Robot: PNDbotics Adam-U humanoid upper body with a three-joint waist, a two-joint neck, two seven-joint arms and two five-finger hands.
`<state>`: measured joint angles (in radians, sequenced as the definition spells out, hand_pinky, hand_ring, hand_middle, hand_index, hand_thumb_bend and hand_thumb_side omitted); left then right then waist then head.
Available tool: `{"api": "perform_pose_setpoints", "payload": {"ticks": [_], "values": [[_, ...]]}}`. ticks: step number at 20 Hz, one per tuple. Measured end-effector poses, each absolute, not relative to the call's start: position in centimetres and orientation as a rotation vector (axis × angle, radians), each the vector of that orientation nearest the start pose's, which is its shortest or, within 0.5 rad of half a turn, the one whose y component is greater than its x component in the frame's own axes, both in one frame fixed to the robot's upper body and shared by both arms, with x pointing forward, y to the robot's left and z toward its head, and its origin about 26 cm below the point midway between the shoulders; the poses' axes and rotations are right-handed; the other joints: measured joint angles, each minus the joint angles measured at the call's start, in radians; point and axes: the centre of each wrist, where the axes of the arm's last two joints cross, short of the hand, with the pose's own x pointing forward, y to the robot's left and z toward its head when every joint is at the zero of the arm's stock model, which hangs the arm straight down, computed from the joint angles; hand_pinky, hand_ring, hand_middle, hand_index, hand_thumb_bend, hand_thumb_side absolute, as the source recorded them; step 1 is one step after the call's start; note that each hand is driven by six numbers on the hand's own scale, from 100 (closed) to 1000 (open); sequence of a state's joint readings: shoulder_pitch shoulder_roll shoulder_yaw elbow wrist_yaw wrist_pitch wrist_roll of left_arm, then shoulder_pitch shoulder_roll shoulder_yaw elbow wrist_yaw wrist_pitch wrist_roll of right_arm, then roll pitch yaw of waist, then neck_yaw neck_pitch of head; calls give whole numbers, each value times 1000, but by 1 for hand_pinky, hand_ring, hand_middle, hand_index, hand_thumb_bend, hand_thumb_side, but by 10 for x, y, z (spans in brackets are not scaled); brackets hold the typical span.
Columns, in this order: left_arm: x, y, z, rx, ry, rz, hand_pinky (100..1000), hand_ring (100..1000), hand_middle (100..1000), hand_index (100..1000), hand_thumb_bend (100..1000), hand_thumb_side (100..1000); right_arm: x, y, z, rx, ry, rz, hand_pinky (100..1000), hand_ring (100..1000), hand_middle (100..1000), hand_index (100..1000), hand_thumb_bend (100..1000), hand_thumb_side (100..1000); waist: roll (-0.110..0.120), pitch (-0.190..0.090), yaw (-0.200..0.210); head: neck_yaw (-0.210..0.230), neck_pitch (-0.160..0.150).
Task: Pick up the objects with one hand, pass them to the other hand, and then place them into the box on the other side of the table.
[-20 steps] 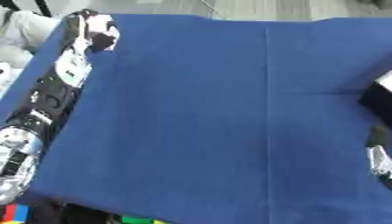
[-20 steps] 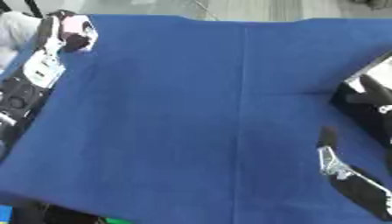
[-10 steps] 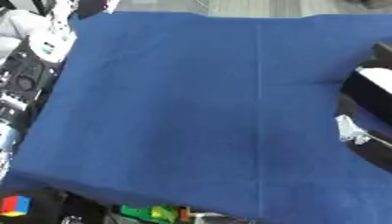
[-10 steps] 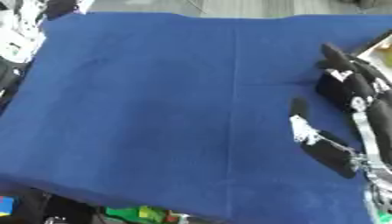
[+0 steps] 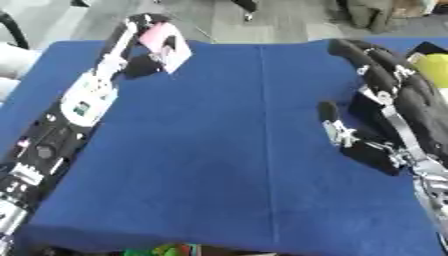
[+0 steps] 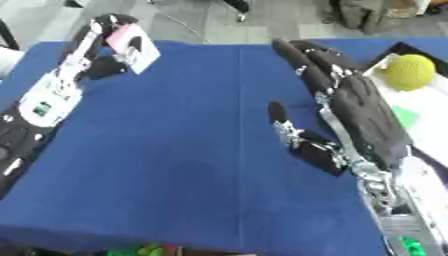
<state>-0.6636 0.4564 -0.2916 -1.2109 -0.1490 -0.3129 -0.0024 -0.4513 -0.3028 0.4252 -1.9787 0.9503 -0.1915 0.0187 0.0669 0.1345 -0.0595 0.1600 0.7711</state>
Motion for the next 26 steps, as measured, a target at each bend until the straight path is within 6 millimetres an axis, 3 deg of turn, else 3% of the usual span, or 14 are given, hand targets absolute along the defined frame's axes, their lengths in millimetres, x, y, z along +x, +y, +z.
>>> {"api": "perform_pose_setpoints", "payload": {"ticks": [3, 9, 12, 17, 26], "values": [[412, 231, 121, 176, -2059, -1003, 455, 421, 447, 668, 100, 296, 290, -132, 206, 861, 2744, -1595, 918, 967, 931, 1000, 164, 100, -1, 0, 7, -13, 0], [387, 175, 133, -48, -2045, -1199, 459, 425, 451, 672, 100, 301, 288, -120, 216, 774, 2650, -1663, 923, 967, 941, 1000, 121, 100, -7, 3, 23, -39, 0], [376, 157, 148, -146, -2039, -1253, 458, 424, 449, 669, 100, 313, 287, -116, 216, 723, 2641, -1694, 918, 959, 940, 1000, 100, 100, -7, 4, 26, -50, 0], [366, 149, 168, -259, -1995, -1274, 455, 422, 447, 667, 100, 319, 286, -115, 216, 679, 2643, -1716, 914, 954, 937, 1000, 100, 100, -8, 6, 27, -61, 0], [368, 163, 196, -357, -1893, -1250, 453, 421, 446, 667, 100, 313, 287, -115, 218, 653, 2636, -1726, 915, 950, 939, 1000, 100, 100, -10, 7, 26, -71, 0]]}}
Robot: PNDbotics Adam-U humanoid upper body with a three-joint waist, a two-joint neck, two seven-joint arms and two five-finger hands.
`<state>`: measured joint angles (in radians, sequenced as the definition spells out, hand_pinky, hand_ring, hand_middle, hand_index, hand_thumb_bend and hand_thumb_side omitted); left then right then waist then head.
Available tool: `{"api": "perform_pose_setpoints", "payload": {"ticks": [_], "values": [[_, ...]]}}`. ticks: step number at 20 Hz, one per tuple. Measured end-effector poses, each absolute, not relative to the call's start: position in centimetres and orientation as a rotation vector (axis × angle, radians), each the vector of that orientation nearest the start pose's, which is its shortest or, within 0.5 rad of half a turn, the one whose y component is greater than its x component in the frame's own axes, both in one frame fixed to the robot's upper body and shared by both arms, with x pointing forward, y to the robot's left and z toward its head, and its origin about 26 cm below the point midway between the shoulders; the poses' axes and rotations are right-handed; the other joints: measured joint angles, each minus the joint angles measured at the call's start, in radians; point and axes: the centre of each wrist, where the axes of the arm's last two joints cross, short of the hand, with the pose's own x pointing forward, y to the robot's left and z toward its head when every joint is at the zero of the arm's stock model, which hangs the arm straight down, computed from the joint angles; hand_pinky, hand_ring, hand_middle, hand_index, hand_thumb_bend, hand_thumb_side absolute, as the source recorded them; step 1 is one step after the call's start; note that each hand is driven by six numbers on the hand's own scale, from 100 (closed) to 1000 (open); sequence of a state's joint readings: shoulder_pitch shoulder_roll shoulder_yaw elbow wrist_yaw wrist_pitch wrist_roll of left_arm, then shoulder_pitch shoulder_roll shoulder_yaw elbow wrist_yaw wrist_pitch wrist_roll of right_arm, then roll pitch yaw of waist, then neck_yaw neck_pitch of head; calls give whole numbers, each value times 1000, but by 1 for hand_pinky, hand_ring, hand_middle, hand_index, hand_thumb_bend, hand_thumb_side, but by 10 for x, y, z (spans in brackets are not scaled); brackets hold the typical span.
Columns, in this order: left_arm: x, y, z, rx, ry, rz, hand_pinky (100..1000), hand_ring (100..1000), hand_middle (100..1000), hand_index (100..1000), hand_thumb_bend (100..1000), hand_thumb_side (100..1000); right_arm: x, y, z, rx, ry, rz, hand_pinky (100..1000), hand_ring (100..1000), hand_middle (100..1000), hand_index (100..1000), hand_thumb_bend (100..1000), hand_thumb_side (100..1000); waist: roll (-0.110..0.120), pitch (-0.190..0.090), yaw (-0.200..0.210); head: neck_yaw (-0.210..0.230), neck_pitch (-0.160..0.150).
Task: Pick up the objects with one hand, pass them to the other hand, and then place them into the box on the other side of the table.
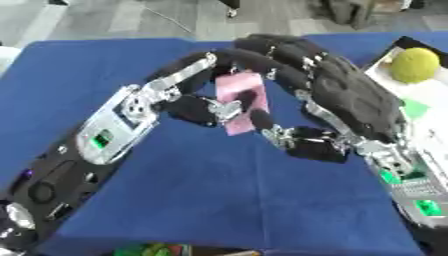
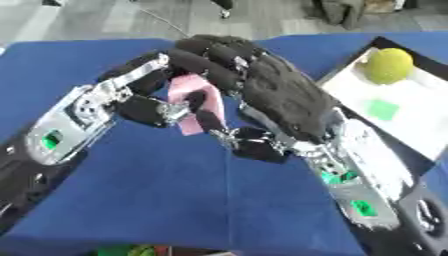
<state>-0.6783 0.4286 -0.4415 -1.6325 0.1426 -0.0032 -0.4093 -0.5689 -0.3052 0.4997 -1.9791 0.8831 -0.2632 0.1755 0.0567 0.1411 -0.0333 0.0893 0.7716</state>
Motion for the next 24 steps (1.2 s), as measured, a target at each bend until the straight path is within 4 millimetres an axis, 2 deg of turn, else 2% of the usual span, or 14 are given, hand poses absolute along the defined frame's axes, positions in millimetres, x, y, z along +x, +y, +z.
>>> {"api": "perform_pose_setpoints", "payload": {"ticks": [7, 13, 19, 24], "values": [[373, 175, 204, -393, -1838, -1290, 453, 422, 446, 666, 100, 314, 287, -117, 219, 638, 2626, -1754, 916, 955, 939, 1000, 100, 100, -3, 0, -1, -4, 0], [374, 176, 207, -426, -1820, -1305, 453, 422, 446, 665, 100, 318, 287, -116, 219, 626, 2607, -1785, 918, 958, 946, 1000, 100, 100, -3, 0, -1, -4, 0], [375, 174, 212, -464, -1811, -1302, 451, 421, 445, 662, 100, 328, 286, -113, 219, 624, 2563, -1822, 919, 957, 954, 1000, 232, 100, -2, 0, 1, -8, 0], [374, 170, 213, -506, -1803, -1284, 449, 421, 444, 661, 100, 333, 284, -109, 218, 641, 2529, -1830, 916, 952, 949, 1000, 253, 100, 1, 0, 3, -13, 0]]}}
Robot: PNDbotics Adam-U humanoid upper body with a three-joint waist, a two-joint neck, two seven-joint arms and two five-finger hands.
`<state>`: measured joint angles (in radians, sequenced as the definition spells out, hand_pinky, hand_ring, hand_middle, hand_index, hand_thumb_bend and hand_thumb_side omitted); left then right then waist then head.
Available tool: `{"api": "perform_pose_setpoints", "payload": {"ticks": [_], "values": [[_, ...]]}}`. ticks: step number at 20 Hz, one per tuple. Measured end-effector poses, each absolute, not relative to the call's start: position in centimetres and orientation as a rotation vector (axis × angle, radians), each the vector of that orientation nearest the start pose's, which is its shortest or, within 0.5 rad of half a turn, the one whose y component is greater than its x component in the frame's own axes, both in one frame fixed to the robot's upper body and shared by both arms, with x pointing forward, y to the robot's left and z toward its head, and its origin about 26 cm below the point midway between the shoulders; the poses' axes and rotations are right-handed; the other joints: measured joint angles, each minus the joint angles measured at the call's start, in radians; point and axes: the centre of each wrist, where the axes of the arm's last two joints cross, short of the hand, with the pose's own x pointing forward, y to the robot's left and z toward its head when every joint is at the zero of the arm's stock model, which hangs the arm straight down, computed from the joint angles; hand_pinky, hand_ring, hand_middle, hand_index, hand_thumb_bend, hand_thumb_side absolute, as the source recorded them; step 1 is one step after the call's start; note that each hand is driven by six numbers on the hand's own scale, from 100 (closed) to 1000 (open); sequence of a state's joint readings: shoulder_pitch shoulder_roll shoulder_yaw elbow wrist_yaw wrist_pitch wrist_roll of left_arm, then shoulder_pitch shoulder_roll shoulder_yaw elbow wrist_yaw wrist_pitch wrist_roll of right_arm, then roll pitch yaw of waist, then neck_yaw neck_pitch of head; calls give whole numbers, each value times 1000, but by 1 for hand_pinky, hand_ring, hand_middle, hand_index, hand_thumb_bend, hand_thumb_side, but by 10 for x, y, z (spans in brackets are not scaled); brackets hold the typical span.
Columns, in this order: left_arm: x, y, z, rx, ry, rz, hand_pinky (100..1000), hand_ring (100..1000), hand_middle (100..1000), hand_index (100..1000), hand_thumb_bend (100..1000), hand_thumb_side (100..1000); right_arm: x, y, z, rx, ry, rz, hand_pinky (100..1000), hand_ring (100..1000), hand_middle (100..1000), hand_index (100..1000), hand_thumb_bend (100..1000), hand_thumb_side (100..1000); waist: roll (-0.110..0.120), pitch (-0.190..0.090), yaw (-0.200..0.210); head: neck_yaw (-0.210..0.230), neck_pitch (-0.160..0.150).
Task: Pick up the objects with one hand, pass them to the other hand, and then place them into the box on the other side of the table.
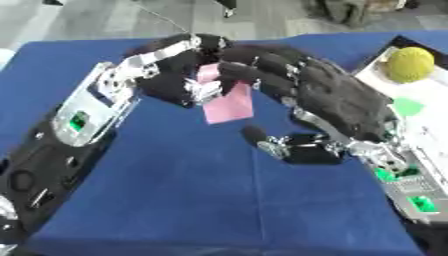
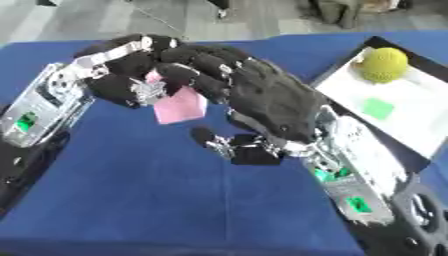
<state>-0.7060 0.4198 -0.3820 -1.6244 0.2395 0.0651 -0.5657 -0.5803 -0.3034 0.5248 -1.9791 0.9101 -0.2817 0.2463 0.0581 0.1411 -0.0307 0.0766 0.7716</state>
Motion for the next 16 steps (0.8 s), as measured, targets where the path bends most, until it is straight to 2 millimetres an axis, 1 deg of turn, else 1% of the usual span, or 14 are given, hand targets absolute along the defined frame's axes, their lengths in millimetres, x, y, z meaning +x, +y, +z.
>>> {"api": "perform_pose_setpoints", "payload": {"ticks": [3, 8, 13, 16], "values": [[374, 168, 215, -526, -1802, -1276, 449, 421, 444, 660, 100, 336, 284, -109, 217, 657, 2521, -1832, 915, 950, 947, 1000, 251, 100, 0, 0, 0, 0, 0], [373, 167, 216, -552, -1793, -1271, 449, 422, 445, 659, 100, 337, 283, -109, 215, 693, 2512, -1822, 913, 942, 944, 1000, 334, 100, 2, 3, 0, -1, 0], [370, 164, 219, -598, -1776, -1281, 450, 423, 446, 659, 100, 337, 283, -109, 214, 750, 2499, -1798, 911, 936, 945, 1000, 339, 100, 3, 3, 2, -5, 0], [368, 163, 220, -622, -1762, -1284, 450, 424, 446, 659, 100, 337, 283, -109, 213, 788, 2487, -1788, 910, 932, 944, 1000, 359, 100, 3, 3, 2, -7, 0]]}}
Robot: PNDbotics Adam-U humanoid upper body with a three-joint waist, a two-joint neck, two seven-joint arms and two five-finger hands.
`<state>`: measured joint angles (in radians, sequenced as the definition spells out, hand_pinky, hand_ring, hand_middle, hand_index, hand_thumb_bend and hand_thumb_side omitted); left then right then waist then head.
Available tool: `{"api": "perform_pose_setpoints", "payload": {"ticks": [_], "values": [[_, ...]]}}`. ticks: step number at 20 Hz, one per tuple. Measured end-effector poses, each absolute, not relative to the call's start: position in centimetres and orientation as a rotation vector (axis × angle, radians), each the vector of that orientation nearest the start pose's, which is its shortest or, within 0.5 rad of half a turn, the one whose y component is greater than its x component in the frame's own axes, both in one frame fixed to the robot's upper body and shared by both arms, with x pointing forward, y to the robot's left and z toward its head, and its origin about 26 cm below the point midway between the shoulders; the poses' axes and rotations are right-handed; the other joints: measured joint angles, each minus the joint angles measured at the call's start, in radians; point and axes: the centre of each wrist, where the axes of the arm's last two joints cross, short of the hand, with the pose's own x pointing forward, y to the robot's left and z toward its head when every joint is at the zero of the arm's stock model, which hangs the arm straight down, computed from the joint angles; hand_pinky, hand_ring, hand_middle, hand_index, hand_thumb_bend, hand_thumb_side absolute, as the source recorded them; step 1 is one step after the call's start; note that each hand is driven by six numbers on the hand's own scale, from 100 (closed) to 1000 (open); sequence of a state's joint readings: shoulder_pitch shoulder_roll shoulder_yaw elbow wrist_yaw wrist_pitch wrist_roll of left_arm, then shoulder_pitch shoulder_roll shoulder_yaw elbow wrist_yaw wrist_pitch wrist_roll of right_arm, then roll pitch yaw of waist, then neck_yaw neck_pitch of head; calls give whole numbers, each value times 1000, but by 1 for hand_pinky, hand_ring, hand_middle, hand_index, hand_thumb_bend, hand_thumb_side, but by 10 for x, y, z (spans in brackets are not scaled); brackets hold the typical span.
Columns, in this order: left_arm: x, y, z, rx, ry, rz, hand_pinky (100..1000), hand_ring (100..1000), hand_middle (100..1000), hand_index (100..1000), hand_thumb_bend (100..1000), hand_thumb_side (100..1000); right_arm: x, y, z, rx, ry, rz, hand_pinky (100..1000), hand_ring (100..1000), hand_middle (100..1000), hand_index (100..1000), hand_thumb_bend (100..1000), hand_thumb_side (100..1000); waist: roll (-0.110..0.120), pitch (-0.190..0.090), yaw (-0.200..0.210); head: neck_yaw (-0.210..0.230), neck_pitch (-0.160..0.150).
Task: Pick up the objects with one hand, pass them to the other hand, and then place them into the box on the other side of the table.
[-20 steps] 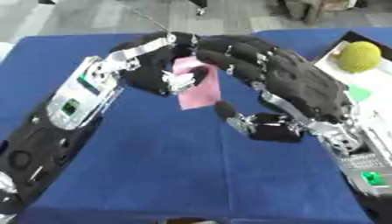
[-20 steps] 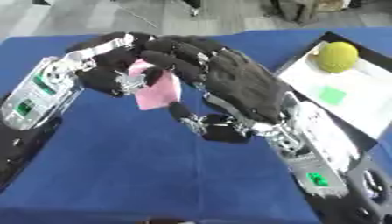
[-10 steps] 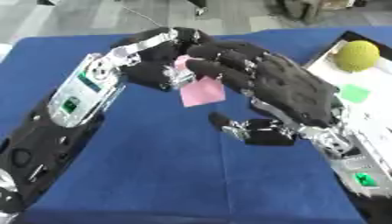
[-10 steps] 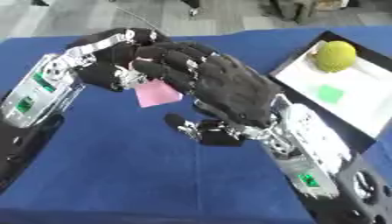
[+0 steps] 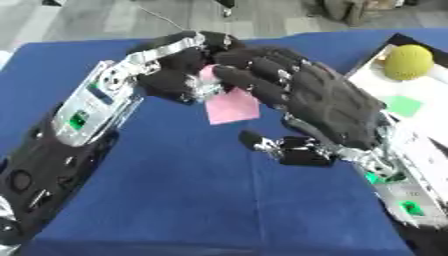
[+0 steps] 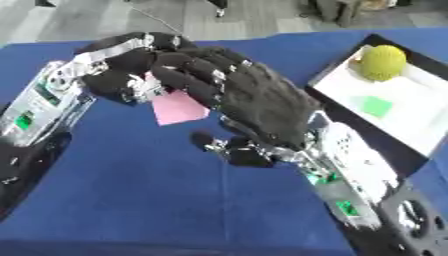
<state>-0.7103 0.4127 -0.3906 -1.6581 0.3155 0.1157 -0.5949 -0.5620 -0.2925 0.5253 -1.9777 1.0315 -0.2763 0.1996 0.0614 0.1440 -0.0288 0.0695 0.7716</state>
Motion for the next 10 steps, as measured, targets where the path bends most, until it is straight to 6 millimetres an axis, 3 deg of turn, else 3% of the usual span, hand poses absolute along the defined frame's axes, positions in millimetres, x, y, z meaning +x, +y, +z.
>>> {"api": "perform_pose_setpoints", "payload": {"ticks": [6, 10], "values": [[364, 160, 219, -654, -1733, -1296, 456, 428, 450, 663, 100, 335, 286, -108, 209, 854, 2480, -1771, 907, 924, 934, 1000, 347, 100, 3, 0, 3, -1, 0], [362, 160, 218, -672, -1713, -1302, 464, 433, 455, 656, 100, 333, 287, -107, 207, 891, 2478, -1757, 897, 904, 860, 1000, 333, 100, 4, 0, 4, -3, 0]]}}
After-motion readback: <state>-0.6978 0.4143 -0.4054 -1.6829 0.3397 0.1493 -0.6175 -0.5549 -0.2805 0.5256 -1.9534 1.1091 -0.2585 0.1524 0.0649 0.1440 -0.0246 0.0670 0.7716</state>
